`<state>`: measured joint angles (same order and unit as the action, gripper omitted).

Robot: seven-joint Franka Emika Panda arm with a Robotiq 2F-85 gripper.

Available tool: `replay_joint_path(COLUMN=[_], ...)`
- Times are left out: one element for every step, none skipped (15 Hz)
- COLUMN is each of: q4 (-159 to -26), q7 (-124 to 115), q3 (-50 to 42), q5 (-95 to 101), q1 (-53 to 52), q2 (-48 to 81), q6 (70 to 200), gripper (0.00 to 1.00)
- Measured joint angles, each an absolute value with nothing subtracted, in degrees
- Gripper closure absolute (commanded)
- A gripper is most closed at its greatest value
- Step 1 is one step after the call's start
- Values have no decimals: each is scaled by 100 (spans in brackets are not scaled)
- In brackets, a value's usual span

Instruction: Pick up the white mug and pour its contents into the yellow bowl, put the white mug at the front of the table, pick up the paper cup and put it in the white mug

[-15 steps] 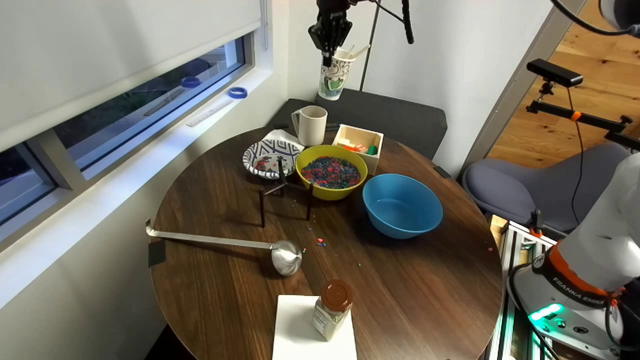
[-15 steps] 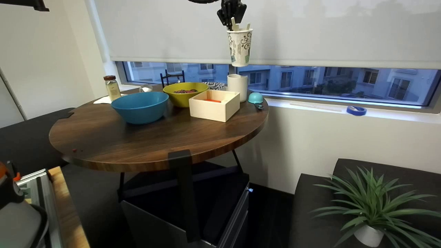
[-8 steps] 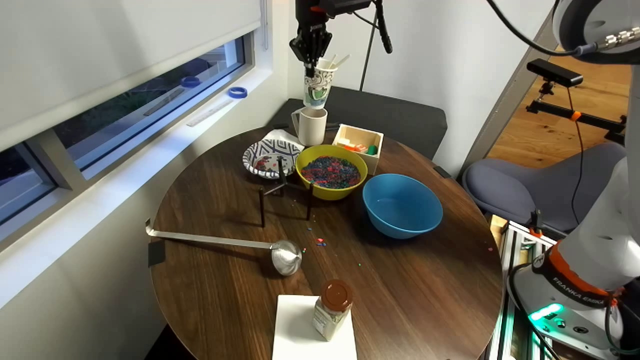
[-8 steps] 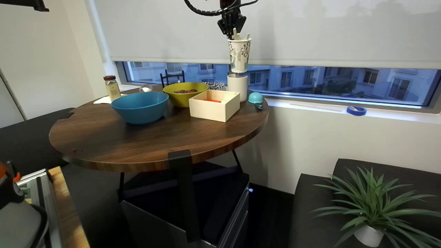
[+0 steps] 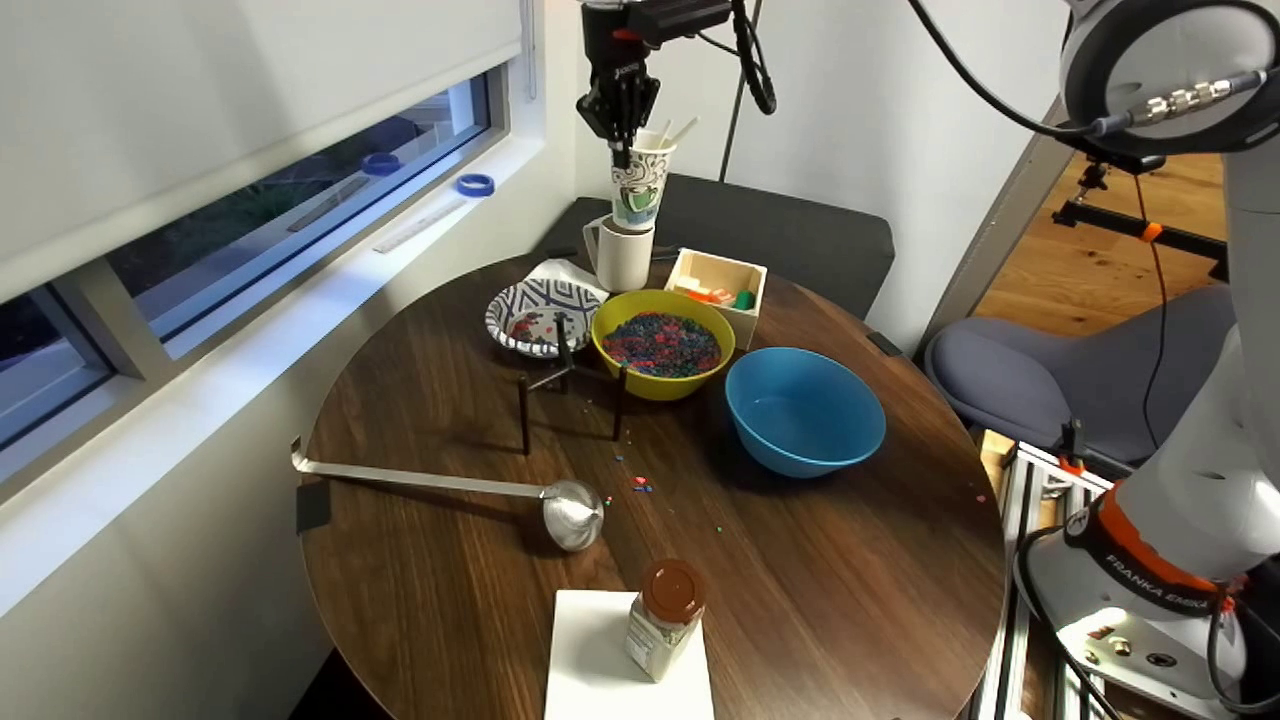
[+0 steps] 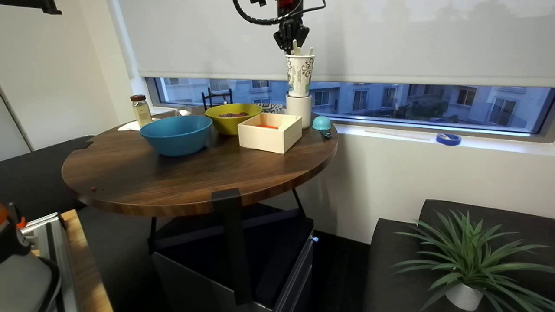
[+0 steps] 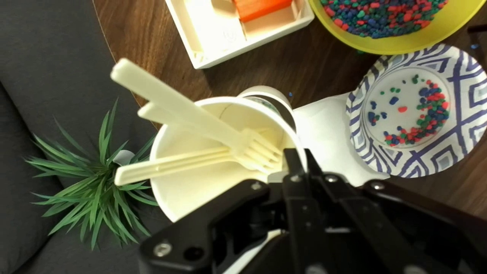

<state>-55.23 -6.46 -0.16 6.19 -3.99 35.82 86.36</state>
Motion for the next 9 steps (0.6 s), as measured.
replay_joint_path(q4=[-5486,-5439,-5399,-5366,-5336,-5302,-5274,-5252,-5243], q7=[-646,-646,-646,-647,-648,-649,-649,-649,-650], q3=[-19,-20,-20,-19,-16,-12,-11,-9,-9], q5=[626,627,626,626,626,626,626,626,626], q1=[-398,-398,-399,-401,-404,-407,-414,-421,-431], q2=[3615,3654,3688,3721,3749,3778,3805,3834,3859], q6=[8631,8631,8631,8631,8631,8631,8631,8631,8631], gripper=[99,99,99,99,99,99,99,99,99])
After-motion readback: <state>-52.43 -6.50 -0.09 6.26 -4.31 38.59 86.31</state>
